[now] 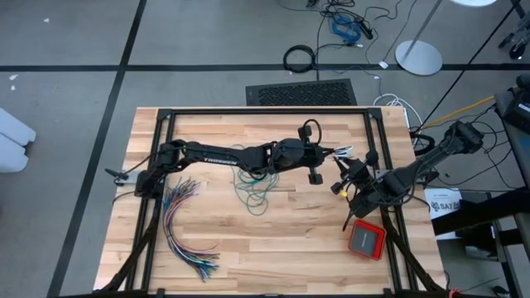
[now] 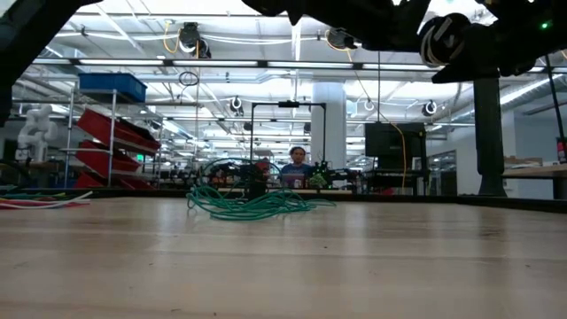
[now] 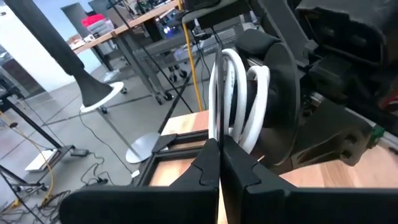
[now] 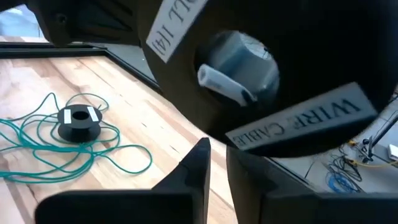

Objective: Coil cords
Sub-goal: Coil the white wire onto the spool

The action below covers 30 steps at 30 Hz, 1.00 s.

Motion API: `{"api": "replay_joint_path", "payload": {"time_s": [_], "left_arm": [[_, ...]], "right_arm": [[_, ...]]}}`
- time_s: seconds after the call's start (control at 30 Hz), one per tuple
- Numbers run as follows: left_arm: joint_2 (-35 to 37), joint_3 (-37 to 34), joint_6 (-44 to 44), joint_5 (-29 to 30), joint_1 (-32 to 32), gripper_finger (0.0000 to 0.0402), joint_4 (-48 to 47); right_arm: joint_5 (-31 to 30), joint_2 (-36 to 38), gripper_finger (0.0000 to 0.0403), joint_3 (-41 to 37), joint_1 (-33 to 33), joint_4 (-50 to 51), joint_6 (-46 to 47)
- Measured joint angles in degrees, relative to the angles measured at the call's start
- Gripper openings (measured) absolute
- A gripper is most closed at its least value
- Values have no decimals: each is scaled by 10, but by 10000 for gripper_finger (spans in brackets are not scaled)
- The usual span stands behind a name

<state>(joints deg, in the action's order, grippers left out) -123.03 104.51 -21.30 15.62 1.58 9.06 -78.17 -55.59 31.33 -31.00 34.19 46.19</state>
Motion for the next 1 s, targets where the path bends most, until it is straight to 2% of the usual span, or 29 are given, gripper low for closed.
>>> {"api": "replay_joint_path", "payload": {"time_s": [0.37, 0.57, 0.73, 1.0], "left_arm": [[0, 0, 12, -14, 2, 0, 5], [0, 0, 37, -35, 20, 0, 0], [-4, 0, 60, -51, 34, 0, -7], [-30, -1, 72, -51, 42, 0, -18]], "right_arm": [[-14, -11, 43, 0, -17, -7, 3], [-8, -10, 43, 0, -39, 14, 54], [38, -10, 43, 0, -40, 50, 132], [81, -10, 43, 0, -66, 50, 141]]}}
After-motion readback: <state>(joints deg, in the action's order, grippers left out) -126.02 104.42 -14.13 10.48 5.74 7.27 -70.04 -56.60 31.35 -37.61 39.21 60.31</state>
